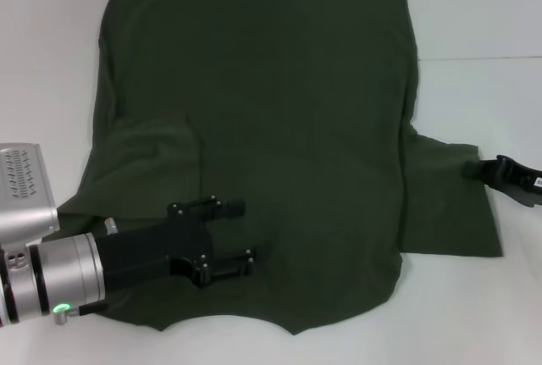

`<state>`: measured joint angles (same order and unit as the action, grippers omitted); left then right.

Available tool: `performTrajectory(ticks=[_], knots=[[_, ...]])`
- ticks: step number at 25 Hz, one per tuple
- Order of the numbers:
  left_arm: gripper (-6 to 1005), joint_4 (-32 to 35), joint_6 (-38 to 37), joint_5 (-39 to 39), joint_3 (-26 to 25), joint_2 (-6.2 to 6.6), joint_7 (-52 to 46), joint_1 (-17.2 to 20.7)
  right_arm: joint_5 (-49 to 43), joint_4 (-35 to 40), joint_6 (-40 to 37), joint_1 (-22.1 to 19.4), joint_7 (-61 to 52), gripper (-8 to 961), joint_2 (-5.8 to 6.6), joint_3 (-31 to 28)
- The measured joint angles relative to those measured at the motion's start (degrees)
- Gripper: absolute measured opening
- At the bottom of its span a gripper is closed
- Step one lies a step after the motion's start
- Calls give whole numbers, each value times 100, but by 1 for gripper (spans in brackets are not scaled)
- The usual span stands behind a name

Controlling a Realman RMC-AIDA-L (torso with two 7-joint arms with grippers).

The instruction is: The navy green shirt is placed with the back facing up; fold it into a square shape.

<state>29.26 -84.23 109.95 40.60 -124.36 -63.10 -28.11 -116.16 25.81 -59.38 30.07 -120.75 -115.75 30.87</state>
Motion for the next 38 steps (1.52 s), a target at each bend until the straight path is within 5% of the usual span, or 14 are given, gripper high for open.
performTrajectory(ticks=[9, 21, 38], knots=[[760, -74, -1, -23, -15, -9, -20, -2, 7, 6, -109, -65, 110, 16, 67, -255], [760, -124, -58, -48, -53, 0, -114, 19, 7, 306, -189, -28, 107, 31, 357, -528], [760, -139, -8, -64, -61, -4, -140, -35, -5, 364, -16, 447, 494, 52, 325, -498]])
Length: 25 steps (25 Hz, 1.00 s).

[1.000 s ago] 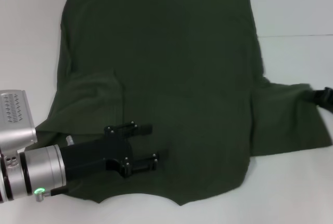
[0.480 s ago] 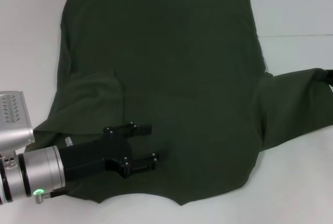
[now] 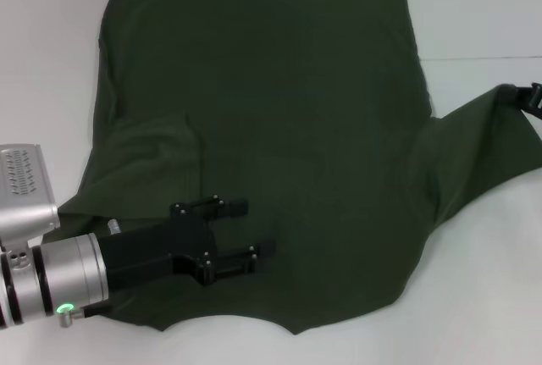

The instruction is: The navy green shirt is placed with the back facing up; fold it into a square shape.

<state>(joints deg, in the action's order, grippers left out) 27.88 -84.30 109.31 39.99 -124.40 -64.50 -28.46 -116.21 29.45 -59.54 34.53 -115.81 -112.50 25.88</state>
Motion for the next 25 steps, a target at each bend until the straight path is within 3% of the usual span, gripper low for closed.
performTrajectory(ticks=[20, 25], knots=[[762, -2, 153, -6, 0, 2, -124, -63, -33, -48, 254, 231, 10, 77, -1, 348], [762, -2, 153, -6, 0, 4, -177, -63, -34, 16, -83, 158, -170, 83, 92, 571]])
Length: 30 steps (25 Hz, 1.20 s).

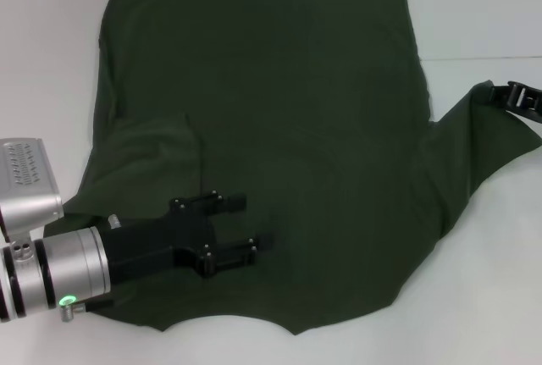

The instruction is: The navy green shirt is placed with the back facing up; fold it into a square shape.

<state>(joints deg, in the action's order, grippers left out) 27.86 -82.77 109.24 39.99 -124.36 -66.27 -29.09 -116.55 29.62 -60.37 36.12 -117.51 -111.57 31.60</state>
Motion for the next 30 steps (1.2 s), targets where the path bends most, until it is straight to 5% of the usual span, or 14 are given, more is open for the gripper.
performTrajectory(ticks=[7, 30], knots=[[762, 0, -1, -23, 0, 0, -85, -7, -51, 5, -22, -69, -135, 91, 182, 30], [761, -124, -2, -150, 0, 0, -253, -9, -547, 62, 256, -112, -138, 120, 189, -3]])
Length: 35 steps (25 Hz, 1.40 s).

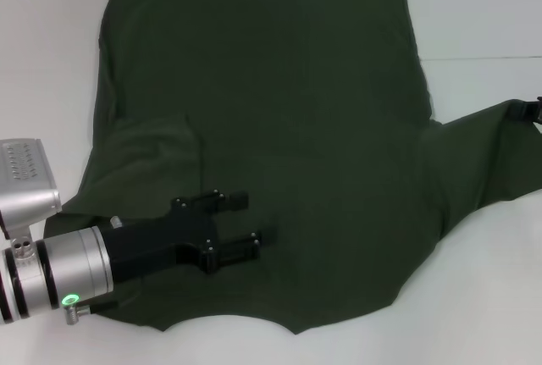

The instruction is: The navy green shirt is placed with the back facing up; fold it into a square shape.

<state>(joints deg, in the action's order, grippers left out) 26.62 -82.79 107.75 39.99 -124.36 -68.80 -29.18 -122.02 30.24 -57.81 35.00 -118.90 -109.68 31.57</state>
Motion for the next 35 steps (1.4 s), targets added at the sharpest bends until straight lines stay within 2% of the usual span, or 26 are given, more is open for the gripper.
performTrajectory(ticks=[8, 12, 18, 24, 31, 35], knots=[[761, 4, 4, -9, 0, 8, -2, 0, 180, 81, -522, 163, -1, 129, -37, -9], [761, 22, 7, -12, -19, 9, -2, 0, 204, 94, -827, 432, -3, 134, -77, 58], [761, 34, 39, -17, -80, 15, -2, -7, 176, 95, -759, 879, -3, 142, -265, 476], [760, 37, 157, -18, -87, 18, -2, -9, 171, 72, -400, 1232, -2, 149, -564, 903], [760, 37, 171, -18, -89, 18, -2, -9, 169, 55, -166, 1322, -2, 158, -723, 1072], [760, 36, 208, -18, -88, 18, -2, -9, 170, 27, -122, 1320, -2, 163, -748, 1132]])
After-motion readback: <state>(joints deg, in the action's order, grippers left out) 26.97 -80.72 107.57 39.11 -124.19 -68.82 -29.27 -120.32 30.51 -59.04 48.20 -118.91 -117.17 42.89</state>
